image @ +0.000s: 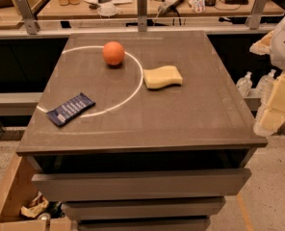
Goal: Pick sponge
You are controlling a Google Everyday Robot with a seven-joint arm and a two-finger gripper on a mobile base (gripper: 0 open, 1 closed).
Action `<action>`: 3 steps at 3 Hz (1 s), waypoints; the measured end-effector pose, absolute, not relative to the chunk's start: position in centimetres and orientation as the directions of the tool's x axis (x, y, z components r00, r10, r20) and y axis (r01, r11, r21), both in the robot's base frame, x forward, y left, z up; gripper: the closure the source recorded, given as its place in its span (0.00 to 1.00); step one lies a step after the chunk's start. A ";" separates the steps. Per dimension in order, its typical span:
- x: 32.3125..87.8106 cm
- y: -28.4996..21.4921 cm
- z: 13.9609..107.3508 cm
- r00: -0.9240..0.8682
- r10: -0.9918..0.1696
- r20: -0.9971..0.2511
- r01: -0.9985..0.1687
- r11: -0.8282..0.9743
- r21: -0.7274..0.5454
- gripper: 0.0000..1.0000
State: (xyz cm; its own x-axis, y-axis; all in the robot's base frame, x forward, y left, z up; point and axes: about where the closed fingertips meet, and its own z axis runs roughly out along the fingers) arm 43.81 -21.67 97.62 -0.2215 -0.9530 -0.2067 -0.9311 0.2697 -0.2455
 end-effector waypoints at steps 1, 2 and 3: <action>43.8 -21.7 97.6 -0.221 -0.953 -0.207 -0.931 0.270 -0.246 0.00; 45.0 -21.7 97.5 -0.219 -0.944 -0.249 -0.918 0.285 -0.275 0.00; 48.1 -22.3 96.8 -0.196 -0.920 -0.339 -0.905 0.303 -0.300 0.00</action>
Offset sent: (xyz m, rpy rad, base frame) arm 0.0335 -0.0031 -0.0090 0.0946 -0.0959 -0.0192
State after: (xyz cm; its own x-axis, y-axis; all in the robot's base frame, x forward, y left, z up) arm 48.12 -22.34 96.75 -0.1961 -0.9201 -0.3391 -0.9045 0.3032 -0.2997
